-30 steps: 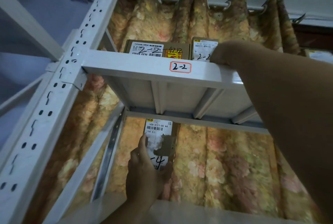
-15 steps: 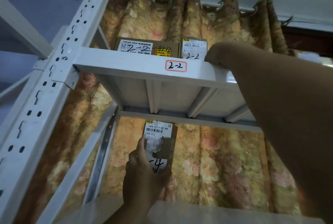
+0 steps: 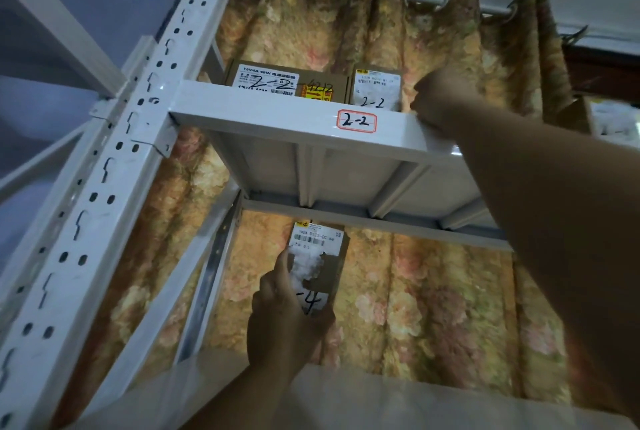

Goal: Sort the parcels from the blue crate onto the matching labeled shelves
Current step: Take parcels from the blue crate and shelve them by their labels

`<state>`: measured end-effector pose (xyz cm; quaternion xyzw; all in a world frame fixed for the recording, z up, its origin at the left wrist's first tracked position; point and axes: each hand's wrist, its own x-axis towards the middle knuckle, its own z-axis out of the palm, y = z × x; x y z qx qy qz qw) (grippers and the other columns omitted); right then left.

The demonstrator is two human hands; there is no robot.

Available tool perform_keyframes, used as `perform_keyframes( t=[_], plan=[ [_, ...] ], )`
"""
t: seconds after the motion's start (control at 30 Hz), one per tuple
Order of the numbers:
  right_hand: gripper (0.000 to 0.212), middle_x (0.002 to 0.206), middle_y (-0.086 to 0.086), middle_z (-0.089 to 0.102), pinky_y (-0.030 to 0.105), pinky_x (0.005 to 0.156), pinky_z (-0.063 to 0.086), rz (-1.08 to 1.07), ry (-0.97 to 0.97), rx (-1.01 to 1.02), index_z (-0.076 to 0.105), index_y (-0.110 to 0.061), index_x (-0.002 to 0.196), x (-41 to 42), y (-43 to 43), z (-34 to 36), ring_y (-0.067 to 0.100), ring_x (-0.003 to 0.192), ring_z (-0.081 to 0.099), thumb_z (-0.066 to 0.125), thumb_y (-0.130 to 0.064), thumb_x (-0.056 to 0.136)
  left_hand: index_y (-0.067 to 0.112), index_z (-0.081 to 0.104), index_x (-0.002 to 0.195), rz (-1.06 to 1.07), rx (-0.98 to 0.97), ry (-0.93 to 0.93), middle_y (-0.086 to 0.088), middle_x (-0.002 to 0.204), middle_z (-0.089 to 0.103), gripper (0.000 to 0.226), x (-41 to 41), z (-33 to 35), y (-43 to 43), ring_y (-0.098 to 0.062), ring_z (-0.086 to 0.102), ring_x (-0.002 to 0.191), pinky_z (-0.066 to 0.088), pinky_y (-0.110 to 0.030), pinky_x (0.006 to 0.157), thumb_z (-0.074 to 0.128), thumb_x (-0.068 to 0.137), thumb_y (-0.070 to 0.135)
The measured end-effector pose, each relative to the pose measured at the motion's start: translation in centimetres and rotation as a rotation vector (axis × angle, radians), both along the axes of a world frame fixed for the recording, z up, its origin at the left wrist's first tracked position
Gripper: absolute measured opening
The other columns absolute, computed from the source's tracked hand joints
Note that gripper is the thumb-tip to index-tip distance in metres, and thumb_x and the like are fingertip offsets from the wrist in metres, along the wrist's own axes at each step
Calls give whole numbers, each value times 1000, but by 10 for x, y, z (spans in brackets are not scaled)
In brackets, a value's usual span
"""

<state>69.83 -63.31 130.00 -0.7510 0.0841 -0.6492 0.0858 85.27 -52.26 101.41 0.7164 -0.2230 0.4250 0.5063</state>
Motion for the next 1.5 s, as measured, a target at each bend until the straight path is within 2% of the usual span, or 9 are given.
perform_keyframes(
  t=[0.2, 0.3, 0.5, 0.7, 0.8, 0.93, 1.17, 1.37, 1.5],
  plan=[
    [49, 127, 5, 52, 37, 99, 31, -48, -349, -148, 56, -22, 122, -16, 18, -84, 26, 122, 44, 45, 0, 80, 34, 13, 147, -24, -22, 36, -9, 136, 39, 98, -6, 0, 1, -30, 47, 116, 50, -45, 87, 76, 73, 41],
    [35, 117, 6, 56, 39, 92, 38, -27, -187, -183, 58, -20, 114, -14, 5, -139, 27, 111, 51, 47, -8, 83, 32, 19, 146, -84, -93, 20, -11, 135, 41, 98, -14, 8, 3, -32, 47, 118, 48, -46, 90, 80, 69, 37],
    [35, 117, 12, 65, 46, 91, 52, 489, 396, 354, 56, -18, 127, -17, -31, -216, 29, 99, 63, 53, -36, 97, 21, 14, 151, -189, -74, -22, -10, 142, 36, 108, -59, 18, -17, -30, 39, 127, 39, -39, 98, 81, 67, 36],
    [32, 92, -2, 71, 25, 63, 56, 1001, 259, 509, 59, -16, 119, -35, -38, -234, 9, 75, 72, 44, -38, 101, 24, 43, 140, -521, -118, 7, 1, 128, 58, 76, -110, 11, -36, -16, 59, 112, 51, -40, 94, 69, 74, 52],
    [29, 70, -7, 70, 18, 52, 51, 1000, 146, 578, 61, -15, 96, -50, -54, -239, 6, 60, 69, 36, -27, 104, 20, 56, 130, -616, -203, 75, -1, 121, 65, 51, -133, 3, -40, -17, 62, 109, 51, -39, 94, 57, 84, 43],
    [37, 107, 6, 68, 31, 73, 58, 967, 167, 491, 50, -14, 135, -79, -83, -253, 18, 89, 69, 31, -25, 106, 17, 61, 125, -632, -211, 113, -5, 122, 64, 38, -164, -6, -56, -25, 58, 116, 47, -41, 96, 50, 90, 23],
    [37, 96, 2, 70, 33, 65, 60, 962, 207, 500, 48, -10, 135, -155, -145, -284, 17, 77, 73, 46, -24, 102, 12, 70, 111, -554, -290, 113, 4, 98, 70, 31, -252, -33, -111, -3, 62, 82, 45, -12, 66, 47, 91, 7],
    [26, 105, -5, 68, 37, 86, 57, 847, 185, 525, 61, -15, 121, -208, -203, -334, 14, 97, 68, 56, -22, 97, 15, 71, 106, -502, -251, 203, 4, 98, 69, 30, -323, -87, -163, -9, 67, 92, 53, -21, 79, 46, 90, 11],
    [14, 74, -18, 69, 33, 73, 52, 792, 141, 604, 69, -29, 83, -241, -217, -364, 6, 75, 66, 60, -37, 91, 36, 66, 92, -476, -246, 238, 12, 97, 70, 22, -363, -122, -179, -10, 67, 97, 55, -34, 85, 49, 83, 28]
  ],
)
